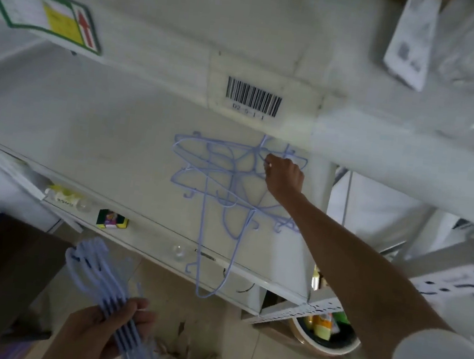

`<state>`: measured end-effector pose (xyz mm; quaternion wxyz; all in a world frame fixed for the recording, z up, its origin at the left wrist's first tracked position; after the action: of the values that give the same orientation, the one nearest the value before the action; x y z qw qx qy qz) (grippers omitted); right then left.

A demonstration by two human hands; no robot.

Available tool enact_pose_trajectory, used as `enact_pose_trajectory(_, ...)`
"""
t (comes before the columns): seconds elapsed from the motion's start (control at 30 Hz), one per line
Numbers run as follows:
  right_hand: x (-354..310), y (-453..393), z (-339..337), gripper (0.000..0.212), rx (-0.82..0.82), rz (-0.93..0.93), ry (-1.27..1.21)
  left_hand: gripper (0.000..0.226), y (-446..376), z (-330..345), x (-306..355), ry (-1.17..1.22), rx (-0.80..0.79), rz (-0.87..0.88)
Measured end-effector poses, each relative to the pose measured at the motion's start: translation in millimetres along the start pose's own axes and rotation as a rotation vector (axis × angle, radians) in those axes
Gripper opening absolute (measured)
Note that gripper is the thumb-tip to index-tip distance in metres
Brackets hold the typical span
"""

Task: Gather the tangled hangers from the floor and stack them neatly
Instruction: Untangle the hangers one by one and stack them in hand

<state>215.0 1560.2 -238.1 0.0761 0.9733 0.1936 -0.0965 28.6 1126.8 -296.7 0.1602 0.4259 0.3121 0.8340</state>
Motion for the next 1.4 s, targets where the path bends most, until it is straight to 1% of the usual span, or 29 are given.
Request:
enact_pose_trajectory(0.07,-4.7,14.1,-7.3,0.021,0.015,-0.009,-0.046,0.028,-2.1,1.4,9.0,0.104,-0.019,0.009)
enact_pose_trajectory(0.13,-9.7,27.0,-10.4,0.02,0.035,-0.043,-0.05,0.025,-8.2,2.1,24.0,0.144,-0.018,0.039)
enact_pose_trajectory(0.2,-11.2,37.6,-11.9,0.018,0.042,-0.066,-0.068,0.024,-10.2,8.7,39.5,0.095,-0.024,0.138)
enact_pose_trajectory(0.27,-7.7,43.5,-12.7,0.019,0.023,-0.05,-0.131,0.027,-2.7,19.6,49.1,0.015,-0.049,0.241)
enact_pose_trajectory(0.37,4.7,54.6,-10.3,0.021,-0.013,0.011,-0.357,0.029,3.2,32.1,52.4,-0.022,-0.051,0.286)
enact_pose_trajectory(0.43,14.2,67.7,-2.7,0.022,0.013,0.045,-0.521,0.026,4.0,37.8,45.3,-0.022,-0.055,0.28)
enact_pose_trajectory(0.5,25.7,83.0,9.8,0.021,0.06,0.103,-0.702,0.024,7.0,42.2,36.3,-0.024,-0.052,0.238)
enact_pose_trajectory(0.63,36.2,112.4,38.1,0.013,0.158,0.25,-1.169,0.025,12.7,48.4,20.3,0.029,-0.03,0.166)
enact_pose_trajectory(0.73,33.5,123.0,57.4,0.013,0.157,0.326,-1.289,0.022,10.3,48.4,7.0,0.055,-0.021,0.154)
enact_pose_trajectory(0.83,22.2,131.3,69.4,0.013,0.153,0.323,-1.361,0.022,6.3,47.2,-1.6,0.019,-0.013,0.153)
enact_pose_trajectory(0.97,3.4,154.9,65.8,0.013,0.203,0.252,-1.384,0.02,9.9,44.2,-2.8,-0.004,-0.003,0.2)
enact_pose_trajectory(1.03,-7.9,164.6,55.5,0.015,0.184,0.184,-1.346,0.024,14.1,42.8,3.0,-0.013,0.011,0.221)
enact_pose_trajectory(1.1,-17.6,171.4,44.6,0.014,0.162,0.102,-1.302,0.021,17.1,39.7,9.4,-0.02,0.021,0.247)
enact_pose_trajectory(1.23,-33.8,181.2,19.2,0.016,0.135,-0.075,-1.12,0.022,21.8,39.2,22.1,-0.075,0.017,0.281)
enact_pose_trajectory(1.4,-50.7,200.5,3.2,0.015,0.13,-0.212,-0.898,0.021,29.1,32.8,36.3,-0.112,0.02,0.31)
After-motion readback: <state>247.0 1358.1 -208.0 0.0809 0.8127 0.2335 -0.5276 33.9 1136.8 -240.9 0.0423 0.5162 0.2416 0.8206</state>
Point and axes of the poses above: each hand's wrist, its own y-axis away from the middle knuckle, its own z-axis out of the palm, x = y × z, the point moved 4 cm from there along -y, towards the middle knuckle, and after that the axes turned 13 degrees about -x, right-handed, at the moved point
